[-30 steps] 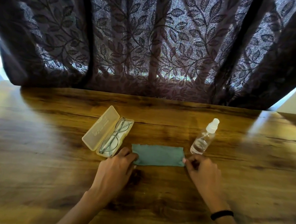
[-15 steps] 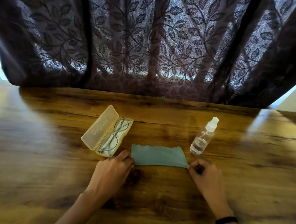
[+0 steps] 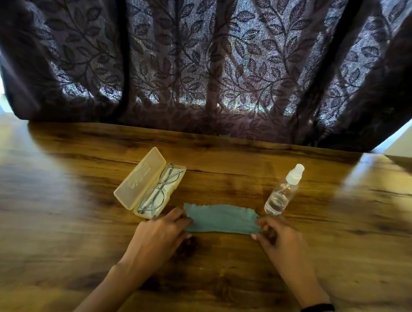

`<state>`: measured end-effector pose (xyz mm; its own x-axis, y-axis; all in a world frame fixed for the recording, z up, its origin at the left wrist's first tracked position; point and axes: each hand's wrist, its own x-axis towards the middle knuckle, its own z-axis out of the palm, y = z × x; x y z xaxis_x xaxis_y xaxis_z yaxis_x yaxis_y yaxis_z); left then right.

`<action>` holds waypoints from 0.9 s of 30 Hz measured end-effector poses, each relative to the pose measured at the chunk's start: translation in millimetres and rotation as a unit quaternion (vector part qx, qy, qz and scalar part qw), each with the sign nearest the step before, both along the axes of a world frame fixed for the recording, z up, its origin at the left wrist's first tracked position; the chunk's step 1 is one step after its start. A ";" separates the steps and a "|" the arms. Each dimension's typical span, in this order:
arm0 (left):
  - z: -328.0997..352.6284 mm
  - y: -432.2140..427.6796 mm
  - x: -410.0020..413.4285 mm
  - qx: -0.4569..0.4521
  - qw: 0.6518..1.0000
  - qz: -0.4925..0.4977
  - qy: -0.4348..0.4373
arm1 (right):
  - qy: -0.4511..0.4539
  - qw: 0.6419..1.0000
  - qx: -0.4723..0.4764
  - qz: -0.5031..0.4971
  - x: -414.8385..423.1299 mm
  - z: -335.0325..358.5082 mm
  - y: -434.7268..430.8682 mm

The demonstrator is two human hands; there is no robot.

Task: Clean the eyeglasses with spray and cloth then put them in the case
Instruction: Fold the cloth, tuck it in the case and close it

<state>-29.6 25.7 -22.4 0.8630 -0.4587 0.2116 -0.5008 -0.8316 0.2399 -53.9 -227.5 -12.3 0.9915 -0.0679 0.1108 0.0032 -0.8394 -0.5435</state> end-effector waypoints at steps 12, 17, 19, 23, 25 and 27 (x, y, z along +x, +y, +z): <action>-1.3 0.6 -1.6 0.025 0.999 -0.029 -0.029 | -0.016 0.994 -0.082 0.070 1.7 -9.6 -0.9; -3.9 2.4 -1.6 0.025 0.998 -0.039 -0.036 | -0.029 0.990 -0.109 0.082 3.4 -12.3 -1.7; -3.1 3.2 -3.1 0.033 0.998 -0.045 -0.034 | -0.033 0.989 -0.115 0.088 3.3 -11.6 -3.2; 2.5 3.4 -9.3 0.064 0.996 -0.062 -0.030 | -0.016 0.985 -0.132 0.108 2.9 -10.0 -6.0; 6.2 4.5 -12.6 0.067 0.996 -0.061 -0.022 | 0.000 0.984 -0.137 0.113 0.9 -9.3 -7.4; 8.1 6.3 -15.0 0.057 0.997 -0.054 0.005 | 0.015 0.983 -0.142 0.118 -1.9 -9.2 -9.3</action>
<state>-44.6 32.0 -14.4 0.8096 -0.5688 0.1451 -0.5863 -0.7955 0.1529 -55.7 -236.8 -21.4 0.9791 0.1931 0.0636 0.2032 -0.9353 -0.2898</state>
